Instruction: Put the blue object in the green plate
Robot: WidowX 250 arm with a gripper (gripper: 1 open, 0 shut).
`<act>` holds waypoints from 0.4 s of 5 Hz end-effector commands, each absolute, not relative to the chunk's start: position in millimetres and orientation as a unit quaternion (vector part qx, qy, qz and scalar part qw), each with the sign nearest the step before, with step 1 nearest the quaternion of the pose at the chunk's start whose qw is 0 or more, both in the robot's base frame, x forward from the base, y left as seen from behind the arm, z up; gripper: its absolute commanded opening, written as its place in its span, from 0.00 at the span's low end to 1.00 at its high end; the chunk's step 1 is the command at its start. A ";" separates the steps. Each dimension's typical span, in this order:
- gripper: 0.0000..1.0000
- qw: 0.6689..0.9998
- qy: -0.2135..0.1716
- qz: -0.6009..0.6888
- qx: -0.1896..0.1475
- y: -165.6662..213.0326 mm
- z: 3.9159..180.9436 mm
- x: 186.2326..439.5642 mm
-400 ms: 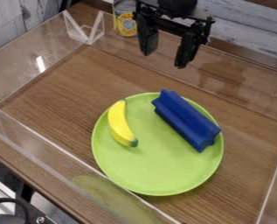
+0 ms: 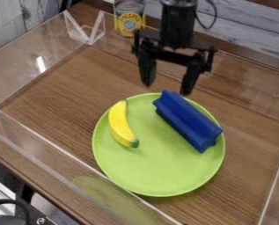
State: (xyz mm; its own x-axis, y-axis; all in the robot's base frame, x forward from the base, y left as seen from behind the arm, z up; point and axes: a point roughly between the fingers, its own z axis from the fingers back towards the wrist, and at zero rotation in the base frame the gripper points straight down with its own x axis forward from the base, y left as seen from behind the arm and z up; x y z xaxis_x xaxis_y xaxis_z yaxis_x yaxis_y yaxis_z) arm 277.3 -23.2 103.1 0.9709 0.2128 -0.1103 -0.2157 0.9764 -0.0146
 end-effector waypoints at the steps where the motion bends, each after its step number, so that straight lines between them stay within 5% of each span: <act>1: 1.00 0.984 0.000 0.177 -0.032 -38.3 114.4 278.3; 2: 1.00 0.974 -0.011 0.224 -0.042 -49.4 108.9 281.0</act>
